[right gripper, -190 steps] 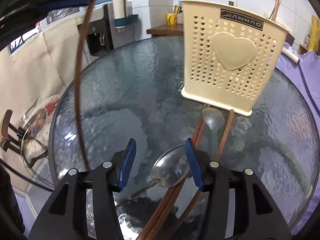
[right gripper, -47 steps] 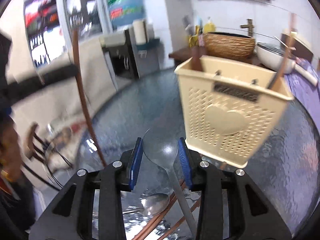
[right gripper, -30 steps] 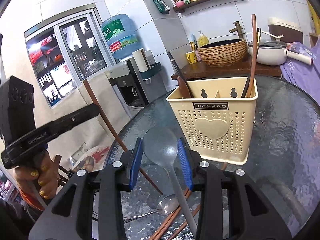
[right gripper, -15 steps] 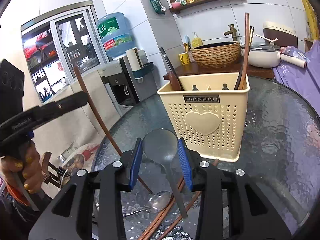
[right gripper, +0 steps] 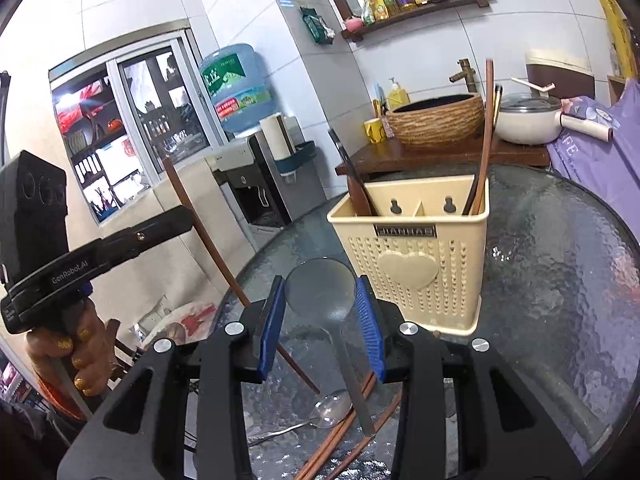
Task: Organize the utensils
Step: 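Lower the clear spoon with the right gripper into the holder while the left gripper lowers the chopstick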
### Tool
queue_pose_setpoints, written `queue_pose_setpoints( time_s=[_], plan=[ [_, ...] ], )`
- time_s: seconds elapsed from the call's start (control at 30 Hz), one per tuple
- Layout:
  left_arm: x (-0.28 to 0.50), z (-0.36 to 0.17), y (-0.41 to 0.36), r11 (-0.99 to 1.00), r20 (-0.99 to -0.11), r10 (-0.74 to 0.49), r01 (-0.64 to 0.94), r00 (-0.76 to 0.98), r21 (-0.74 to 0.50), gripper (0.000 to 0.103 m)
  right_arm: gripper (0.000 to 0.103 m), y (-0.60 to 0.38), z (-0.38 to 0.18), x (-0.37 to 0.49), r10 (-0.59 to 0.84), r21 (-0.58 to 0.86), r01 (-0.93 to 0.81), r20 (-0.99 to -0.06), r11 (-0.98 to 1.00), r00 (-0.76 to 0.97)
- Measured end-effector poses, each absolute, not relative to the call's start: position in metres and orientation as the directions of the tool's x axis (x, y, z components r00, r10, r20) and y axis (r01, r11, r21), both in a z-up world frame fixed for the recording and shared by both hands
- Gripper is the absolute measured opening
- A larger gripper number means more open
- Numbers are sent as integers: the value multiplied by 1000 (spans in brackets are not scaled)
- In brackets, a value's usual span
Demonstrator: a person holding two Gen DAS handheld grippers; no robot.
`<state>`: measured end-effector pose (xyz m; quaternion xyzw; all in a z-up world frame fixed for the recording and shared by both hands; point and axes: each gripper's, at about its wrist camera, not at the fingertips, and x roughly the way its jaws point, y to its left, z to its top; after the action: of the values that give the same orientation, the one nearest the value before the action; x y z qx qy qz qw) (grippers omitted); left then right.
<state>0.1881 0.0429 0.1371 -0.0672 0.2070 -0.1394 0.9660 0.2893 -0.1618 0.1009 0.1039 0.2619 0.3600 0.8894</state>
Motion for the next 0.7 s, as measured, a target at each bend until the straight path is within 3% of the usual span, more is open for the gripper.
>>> queue_pose_setpoints(
  time_s=[0.4, 0.53, 0.7],
  plan=[
    [209, 252, 26, 948, -204, -312, 288, 928, -139, 6, 37, -174, 210, 317, 702, 352, -615, -225, 705, 676],
    [235, 267, 12, 959, -187, -269, 246, 945, -139, 6, 37, -165, 238, 336, 646, 274, -594, -172, 757, 744],
    [273, 244, 3, 970, -233, -220, 188, 947, -153, 6, 37, -158, 220, 364, 566, 237, -523, -174, 818, 806]
  ],
)
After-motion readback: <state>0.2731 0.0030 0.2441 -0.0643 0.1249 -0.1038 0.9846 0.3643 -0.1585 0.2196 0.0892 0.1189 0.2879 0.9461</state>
